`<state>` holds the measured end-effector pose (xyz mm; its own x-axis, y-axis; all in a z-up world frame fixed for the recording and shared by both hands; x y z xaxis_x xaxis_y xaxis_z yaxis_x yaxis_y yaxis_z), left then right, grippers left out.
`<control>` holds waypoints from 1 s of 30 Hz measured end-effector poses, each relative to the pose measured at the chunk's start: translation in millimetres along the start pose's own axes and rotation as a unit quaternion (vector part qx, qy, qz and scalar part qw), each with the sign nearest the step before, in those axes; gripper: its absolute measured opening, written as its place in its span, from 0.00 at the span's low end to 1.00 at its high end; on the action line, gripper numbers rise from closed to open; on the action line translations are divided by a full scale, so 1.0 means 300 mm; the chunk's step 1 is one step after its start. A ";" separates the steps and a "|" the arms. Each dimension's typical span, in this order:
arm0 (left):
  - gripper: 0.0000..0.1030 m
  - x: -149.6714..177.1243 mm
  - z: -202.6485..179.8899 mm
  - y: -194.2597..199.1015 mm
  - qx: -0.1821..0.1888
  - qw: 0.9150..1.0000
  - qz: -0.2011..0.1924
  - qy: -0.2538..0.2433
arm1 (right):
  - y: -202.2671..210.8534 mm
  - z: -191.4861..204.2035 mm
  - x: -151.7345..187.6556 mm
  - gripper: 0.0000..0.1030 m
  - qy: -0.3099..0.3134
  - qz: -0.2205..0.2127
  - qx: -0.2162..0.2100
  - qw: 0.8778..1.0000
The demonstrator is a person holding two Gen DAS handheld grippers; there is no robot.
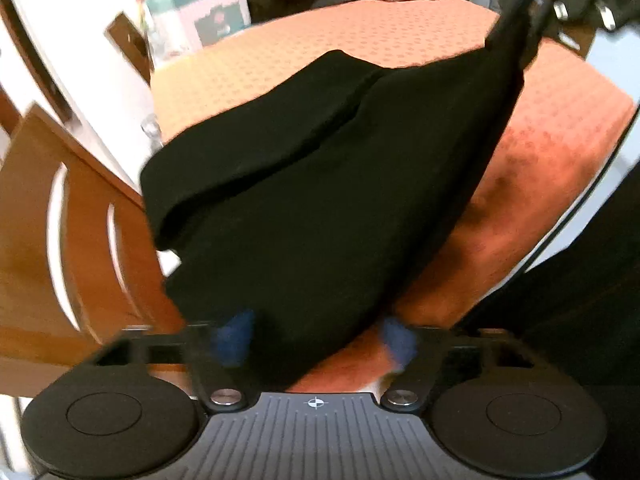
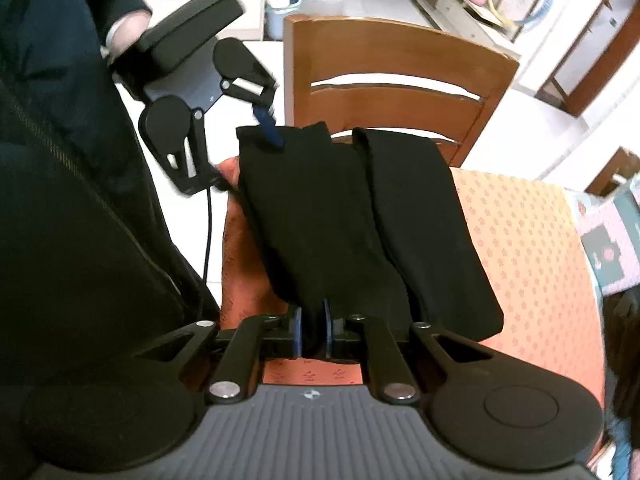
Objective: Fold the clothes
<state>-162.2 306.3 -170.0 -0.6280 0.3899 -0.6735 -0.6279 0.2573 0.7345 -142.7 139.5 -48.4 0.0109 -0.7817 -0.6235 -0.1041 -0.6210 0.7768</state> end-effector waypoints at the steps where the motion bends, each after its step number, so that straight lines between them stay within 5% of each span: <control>1: 0.35 -0.003 0.008 0.006 -0.002 1.000 -0.002 -0.005 | 0.006 -0.003 0.001 0.11 -0.005 -0.001 0.000 1.000; 3: 0.13 -0.010 0.023 0.018 -0.007 1.000 -0.005 -0.015 | 0.006 -0.003 0.005 0.11 -0.022 -0.003 -0.004 1.000; 5: 0.10 -0.017 0.038 0.029 -0.011 1.000 -0.008 -0.025 | 0.002 -0.002 0.014 0.11 -0.037 -0.005 -0.005 0.999; 11: 0.09 -0.039 0.083 0.065 -0.025 0.998 -0.017 -0.055 | -0.002 -0.044 0.044 0.11 -0.113 -0.026 -0.005 0.993; 17: 0.09 -0.189 0.201 0.048 0.028 0.999 0.006 -0.027 | 0.030 -0.188 0.048 0.11 -0.158 -0.065 0.045 0.984; 30: 0.09 -0.402 0.457 -0.262 0.062 0.993 0.068 0.074 | -0.120 -0.579 0.129 0.09 -0.201 -0.053 0.134 0.969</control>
<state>25.9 360.3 -135.0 -0.7698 0.2969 -0.5650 -0.4769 0.3208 0.8183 34.1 121.8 -84.9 -0.3464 -0.5965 -0.7241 -0.3793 -0.6169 0.6896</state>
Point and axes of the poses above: each gripper's, at about its wrist camera, not at the fingertips, and y roughly against the way its jaws point, z to its left, x to its underside, the point moved 8 cm from there along -y, roughly the way its jaws point, and after that the axes turned 15 degrees about -z, right-handed, at the moved point
